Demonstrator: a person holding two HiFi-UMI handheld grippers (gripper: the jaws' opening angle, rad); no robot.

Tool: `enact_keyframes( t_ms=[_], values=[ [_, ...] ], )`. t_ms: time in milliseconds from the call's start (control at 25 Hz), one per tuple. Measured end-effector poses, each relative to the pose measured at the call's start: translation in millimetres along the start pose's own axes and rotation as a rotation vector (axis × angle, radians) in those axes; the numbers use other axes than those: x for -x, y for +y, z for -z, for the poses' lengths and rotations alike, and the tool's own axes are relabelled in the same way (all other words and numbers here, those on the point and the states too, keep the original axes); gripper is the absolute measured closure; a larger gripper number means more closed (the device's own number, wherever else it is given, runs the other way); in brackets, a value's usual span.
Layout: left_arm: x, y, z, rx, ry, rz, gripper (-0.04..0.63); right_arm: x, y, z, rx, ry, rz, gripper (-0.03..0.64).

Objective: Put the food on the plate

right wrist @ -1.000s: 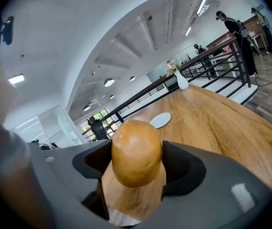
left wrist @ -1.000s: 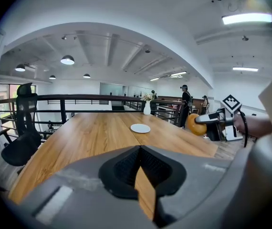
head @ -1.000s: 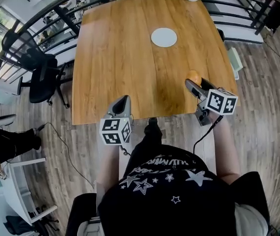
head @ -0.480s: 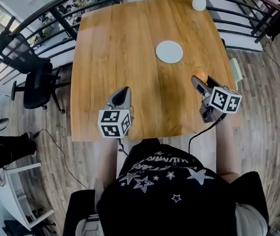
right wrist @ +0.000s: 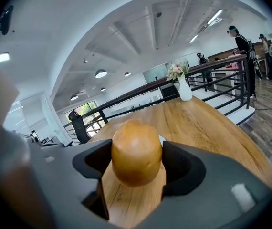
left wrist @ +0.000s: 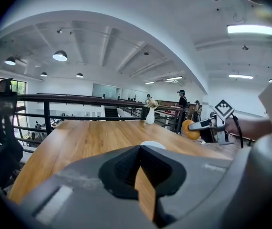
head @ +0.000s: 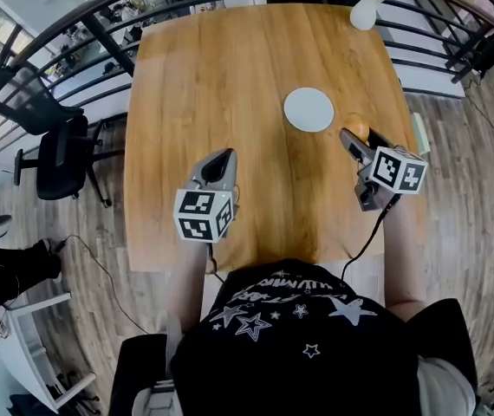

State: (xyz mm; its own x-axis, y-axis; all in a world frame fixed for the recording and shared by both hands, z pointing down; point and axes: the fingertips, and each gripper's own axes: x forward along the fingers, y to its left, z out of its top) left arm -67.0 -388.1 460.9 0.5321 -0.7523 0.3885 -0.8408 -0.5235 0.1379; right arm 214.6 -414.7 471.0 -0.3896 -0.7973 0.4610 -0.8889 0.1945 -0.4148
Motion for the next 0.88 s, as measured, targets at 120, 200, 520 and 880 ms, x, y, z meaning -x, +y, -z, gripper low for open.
enact_keyframes(
  t_ms=[120,200,520,880],
  values=[
    [-15,8,-5,0.001,-0.002,0.011,0.595,-21,-1,0,0.032,0.029,0.021,0.282],
    [-24,10,-7,-0.002,-0.004,0.017,0.595,-33,-4,2,0.053,0.049,0.032,0.282],
    [-54,28,-4,-0.017,0.011,0.042,0.595,-92,-13,19,0.142,0.165,0.072,0.282],
    [-79,40,4,0.008,0.033,0.041,0.595,-133,-34,26,0.235,0.250,0.135,0.282]
  ],
)
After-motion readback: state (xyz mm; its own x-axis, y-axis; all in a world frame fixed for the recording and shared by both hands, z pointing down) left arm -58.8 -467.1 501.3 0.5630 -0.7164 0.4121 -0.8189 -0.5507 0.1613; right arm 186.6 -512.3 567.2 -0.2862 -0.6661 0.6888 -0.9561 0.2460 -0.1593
